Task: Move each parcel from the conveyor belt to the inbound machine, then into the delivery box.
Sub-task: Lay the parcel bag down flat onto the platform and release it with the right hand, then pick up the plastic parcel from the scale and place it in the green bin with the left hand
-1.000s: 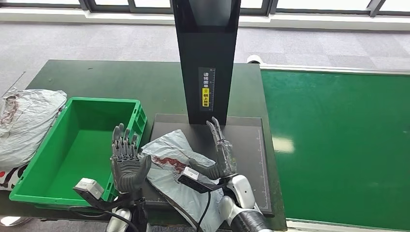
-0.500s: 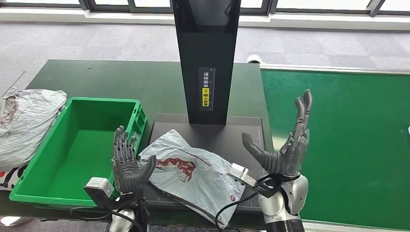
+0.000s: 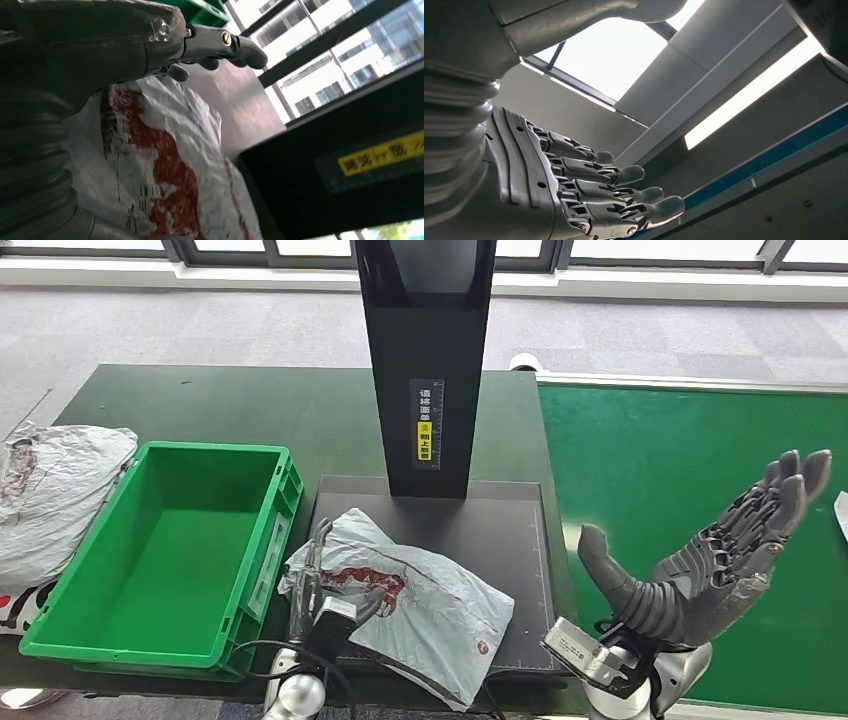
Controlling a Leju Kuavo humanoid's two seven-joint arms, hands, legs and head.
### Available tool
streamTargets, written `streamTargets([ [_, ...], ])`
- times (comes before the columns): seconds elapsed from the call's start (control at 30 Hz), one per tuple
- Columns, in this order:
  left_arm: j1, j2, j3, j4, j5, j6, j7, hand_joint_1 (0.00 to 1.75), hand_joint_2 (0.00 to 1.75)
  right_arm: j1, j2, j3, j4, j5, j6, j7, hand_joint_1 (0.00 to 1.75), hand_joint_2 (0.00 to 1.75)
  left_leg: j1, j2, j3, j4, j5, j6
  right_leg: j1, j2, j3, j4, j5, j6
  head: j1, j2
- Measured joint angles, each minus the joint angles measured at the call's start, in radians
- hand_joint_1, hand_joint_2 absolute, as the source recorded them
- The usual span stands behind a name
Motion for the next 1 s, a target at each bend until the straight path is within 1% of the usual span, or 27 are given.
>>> streamTargets([
  [0.17,-0.071,-0.009,-0.041,0.146,-0.266,-0.007,0.165,0.00,1.75,0.001,0.000,0.000,-0.004,-0.008,0.000,0.001,0.00,1.75,0.000,0.000,0.000,0.000,0.000,0.000,0.000,0.001,0.000,0.000,0.001,0.000,0.000,0.000],
  [0.3,-0.133,-0.020,-0.075,0.252,-0.389,-0.019,0.256,0.00,1.75,0.000,0.000,0.000,-0.001,-0.011,0.000,0.000,0.00,1.75,0.000,-0.001,0.001,0.000,0.000,0.000,0.000,0.000,0.002,0.000,0.000,0.000,0.000,0.000],
  [0.37,-0.154,-0.025,-0.090,0.285,-0.411,-0.022,0.277,0.00,1.75,0.000,0.000,0.000,0.001,-0.011,0.001,0.000,0.00,1.75,0.000,-0.002,0.002,0.000,0.000,0.000,0.000,-0.001,0.004,0.000,0.000,0.000,0.000,0.000],
  [0.53,-0.174,-0.030,-0.104,0.318,-0.418,-0.024,0.286,0.00,1.75,0.000,0.000,0.000,0.006,-0.012,0.001,0.000,0.00,1.75,0.000,-0.002,0.003,0.000,0.000,0.000,0.000,-0.002,0.006,0.000,0.000,0.000,0.000,0.000],
  [0.67,-0.199,-0.037,-0.116,0.352,-0.433,-0.041,0.295,1.75,1.75,0.000,0.000,0.000,0.011,-0.011,0.001,0.000,0.00,1.75,0.000,-0.003,0.004,0.000,0.000,0.001,0.000,-0.005,0.008,0.000,0.000,0.001,0.000,0.000],
  [0.83,-0.209,-0.040,-0.129,0.382,-0.475,-0.056,0.320,1.75,1.75,0.002,0.000,0.000,0.022,-0.010,0.001,0.000,0.00,1.75,0.000,-0.003,0.006,0.000,0.000,0.001,0.000,-0.005,0.010,0.000,0.000,0.001,0.000,0.000],
  [1.0,-0.221,-0.040,-0.132,0.399,-0.544,-0.054,0.373,1.75,1.75,0.006,0.000,0.000,0.043,-0.007,0.001,0.000,0.00,1.75,0.000,-0.003,0.004,0.000,-0.001,0.002,0.000,-0.005,0.015,0.000,-0.002,0.001,0.000,0.000],
])
